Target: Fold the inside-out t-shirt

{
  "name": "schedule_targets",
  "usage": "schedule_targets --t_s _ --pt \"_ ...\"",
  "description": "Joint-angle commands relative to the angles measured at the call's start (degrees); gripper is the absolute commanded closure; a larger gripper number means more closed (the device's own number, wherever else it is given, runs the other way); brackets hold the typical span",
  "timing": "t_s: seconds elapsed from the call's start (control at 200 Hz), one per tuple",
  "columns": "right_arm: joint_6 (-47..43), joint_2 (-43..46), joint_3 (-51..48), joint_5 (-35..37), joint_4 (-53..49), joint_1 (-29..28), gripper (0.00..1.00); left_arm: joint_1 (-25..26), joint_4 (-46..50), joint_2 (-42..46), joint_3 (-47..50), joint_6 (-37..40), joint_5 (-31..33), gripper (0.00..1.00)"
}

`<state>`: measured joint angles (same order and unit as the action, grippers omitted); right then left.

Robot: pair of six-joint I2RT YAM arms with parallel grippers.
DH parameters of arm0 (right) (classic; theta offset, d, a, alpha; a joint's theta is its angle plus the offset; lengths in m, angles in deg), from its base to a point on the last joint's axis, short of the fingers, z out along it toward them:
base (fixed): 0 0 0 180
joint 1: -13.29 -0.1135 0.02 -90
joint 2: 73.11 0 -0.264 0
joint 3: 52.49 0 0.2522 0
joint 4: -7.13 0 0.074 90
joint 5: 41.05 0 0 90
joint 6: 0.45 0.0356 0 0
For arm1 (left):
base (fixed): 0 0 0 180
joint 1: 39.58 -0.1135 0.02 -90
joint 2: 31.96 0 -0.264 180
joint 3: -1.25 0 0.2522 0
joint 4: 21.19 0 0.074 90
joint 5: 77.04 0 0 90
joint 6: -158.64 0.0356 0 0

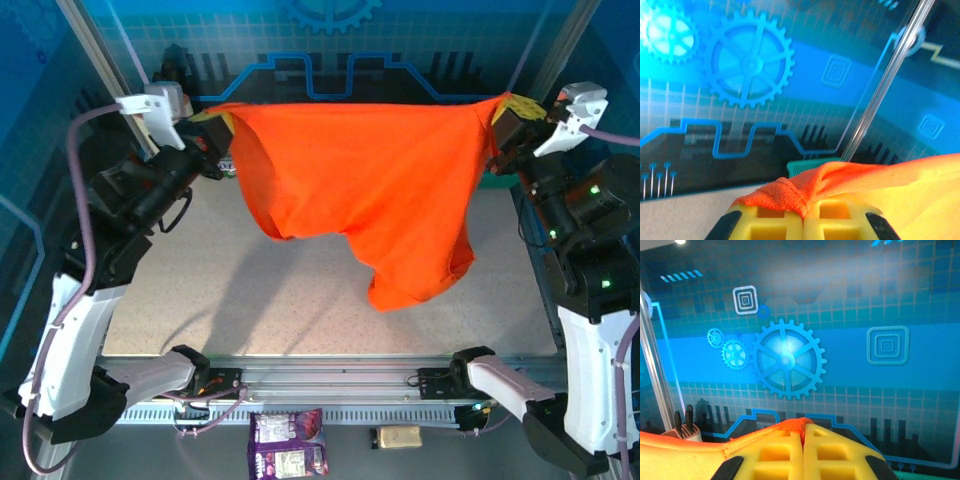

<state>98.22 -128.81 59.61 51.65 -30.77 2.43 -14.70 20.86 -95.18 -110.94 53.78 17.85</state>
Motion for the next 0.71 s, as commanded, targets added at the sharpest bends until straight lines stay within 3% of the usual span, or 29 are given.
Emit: schedule_targets --t_s 0.0,0.15,0.31,0.535,0.7 --pt "-1.6 2.8 1.5 -3.4 5.2 0.2 1.0 -0.5 -3.6 3.6 2.5 0.4 2.0 1.0" --pt "0.3 3.3 0.9 -6.7 6.0 0.2 1.0 -0.5 -5.5 7.7 1.9 1.6 4.9 1.0" --pt "3.5 0.0 -0.9 -6.7 7.2 0.1 1.0 -0.5 -0.9 4.2 -2.4 4.9 9.1 1.0" --pt "6.2 -12.7 -3.9 -5.5 8.1 -1.1 1.0 -2.6 1.5 -5.4 -0.6 6.9 14.6 1.0" --pt "5.7 -25.7 -3.9 -3.1 9.0 -2.3 1.0 -9.5 2.7 -15.8 0.5 3.7 9.5 1.0"
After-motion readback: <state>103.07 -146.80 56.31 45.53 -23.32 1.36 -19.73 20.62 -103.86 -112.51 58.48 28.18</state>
